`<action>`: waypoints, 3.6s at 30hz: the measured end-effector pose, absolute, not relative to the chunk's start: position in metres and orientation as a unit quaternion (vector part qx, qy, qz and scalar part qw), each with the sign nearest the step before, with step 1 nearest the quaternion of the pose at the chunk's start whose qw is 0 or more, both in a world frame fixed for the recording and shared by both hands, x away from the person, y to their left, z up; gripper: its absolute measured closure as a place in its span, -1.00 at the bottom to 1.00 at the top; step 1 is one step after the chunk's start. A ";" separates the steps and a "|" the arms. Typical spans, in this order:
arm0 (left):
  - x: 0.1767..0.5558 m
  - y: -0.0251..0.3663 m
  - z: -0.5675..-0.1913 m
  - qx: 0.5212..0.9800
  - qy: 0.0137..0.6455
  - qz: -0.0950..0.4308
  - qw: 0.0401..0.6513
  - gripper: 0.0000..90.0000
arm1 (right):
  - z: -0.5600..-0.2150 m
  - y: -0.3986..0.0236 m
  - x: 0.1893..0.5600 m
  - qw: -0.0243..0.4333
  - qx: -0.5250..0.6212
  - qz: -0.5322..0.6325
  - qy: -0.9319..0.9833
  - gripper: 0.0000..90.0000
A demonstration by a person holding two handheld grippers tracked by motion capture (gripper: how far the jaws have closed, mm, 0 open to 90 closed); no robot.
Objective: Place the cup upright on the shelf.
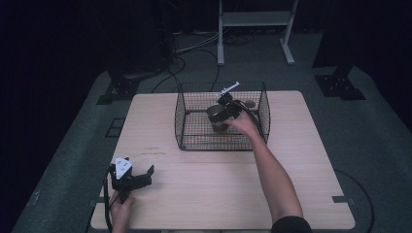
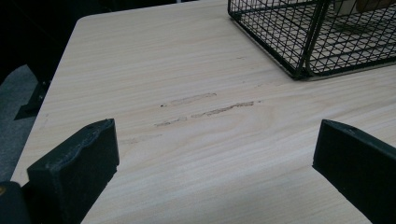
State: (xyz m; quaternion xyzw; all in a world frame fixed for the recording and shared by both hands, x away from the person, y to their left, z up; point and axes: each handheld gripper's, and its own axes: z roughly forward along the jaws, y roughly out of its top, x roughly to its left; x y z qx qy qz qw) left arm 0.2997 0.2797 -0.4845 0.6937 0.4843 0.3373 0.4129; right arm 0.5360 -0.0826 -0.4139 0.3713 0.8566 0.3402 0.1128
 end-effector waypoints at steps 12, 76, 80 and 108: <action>0.299 0.280 -0.484 0.692 0.485 0.336 0.416 -1.00 | -0.416 -0.076 0.545 0.120 0.354 0.296 0.879 -0.61; 0.300 0.279 -0.484 0.695 0.487 0.337 0.409 -1.00 | -0.360 -0.100 0.503 0.117 0.339 0.389 0.849 -0.96; 0.300 0.279 -0.484 0.696 0.485 0.338 0.408 -1.00 | -0.358 -0.109 0.492 0.108 0.339 0.395 0.847 -0.96; 0.299 0.277 -0.485 0.697 0.482 0.343 0.406 -1.00 | -0.360 -0.167 0.434 0.092 0.340 0.413 0.840 -0.96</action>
